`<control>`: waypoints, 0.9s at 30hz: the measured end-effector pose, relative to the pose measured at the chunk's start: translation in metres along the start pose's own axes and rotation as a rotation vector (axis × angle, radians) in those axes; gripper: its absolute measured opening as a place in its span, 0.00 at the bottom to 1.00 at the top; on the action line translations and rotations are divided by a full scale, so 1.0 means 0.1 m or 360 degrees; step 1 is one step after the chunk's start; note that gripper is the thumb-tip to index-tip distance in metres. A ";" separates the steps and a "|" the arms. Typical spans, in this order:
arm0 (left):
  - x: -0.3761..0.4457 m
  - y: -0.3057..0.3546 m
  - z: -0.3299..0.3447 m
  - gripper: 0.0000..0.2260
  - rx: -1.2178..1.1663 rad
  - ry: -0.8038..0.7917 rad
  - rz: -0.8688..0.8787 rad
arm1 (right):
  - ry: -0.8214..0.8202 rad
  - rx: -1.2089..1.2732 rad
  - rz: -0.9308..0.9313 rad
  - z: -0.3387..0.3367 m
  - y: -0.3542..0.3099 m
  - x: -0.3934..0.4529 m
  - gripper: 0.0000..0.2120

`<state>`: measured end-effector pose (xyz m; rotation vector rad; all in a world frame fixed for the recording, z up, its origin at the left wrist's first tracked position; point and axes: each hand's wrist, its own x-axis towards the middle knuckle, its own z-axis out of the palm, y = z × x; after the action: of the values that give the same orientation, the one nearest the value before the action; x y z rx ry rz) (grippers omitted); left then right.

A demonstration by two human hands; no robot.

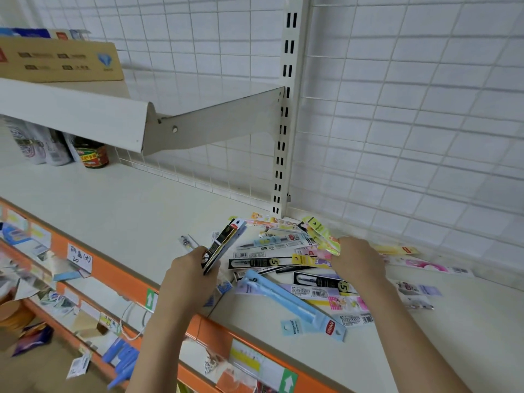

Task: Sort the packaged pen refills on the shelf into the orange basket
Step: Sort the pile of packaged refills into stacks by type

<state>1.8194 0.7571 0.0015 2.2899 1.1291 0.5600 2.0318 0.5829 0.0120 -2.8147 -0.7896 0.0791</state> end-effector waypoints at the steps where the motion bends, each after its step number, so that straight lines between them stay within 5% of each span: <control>1: 0.00 -0.02 -0.02 0.09 0.0001 0.0016 -0.0026 | 0.0043 0.0010 0.0001 -0.01 -0.02 0.00 0.08; 12: 0.10 -0.11 -0.16 0.03 0.0199 0.0151 -0.0121 | 0.0372 0.0078 -0.0167 -0.14 -0.27 -0.17 0.11; 19: 0.22 -0.17 -0.08 0.30 0.0427 -0.0102 0.0005 | 0.0397 0.0054 -0.0234 -0.11 -0.32 -0.29 0.13; 27: 0.22 -0.19 -0.03 0.23 0.0551 -0.0241 0.0154 | 0.0309 0.0327 -0.0165 0.04 -0.30 -0.36 0.10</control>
<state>1.8191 0.7858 -0.0054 2.6417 1.1152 0.2326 1.9855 0.5900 0.0149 -2.5379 -0.8285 -0.1214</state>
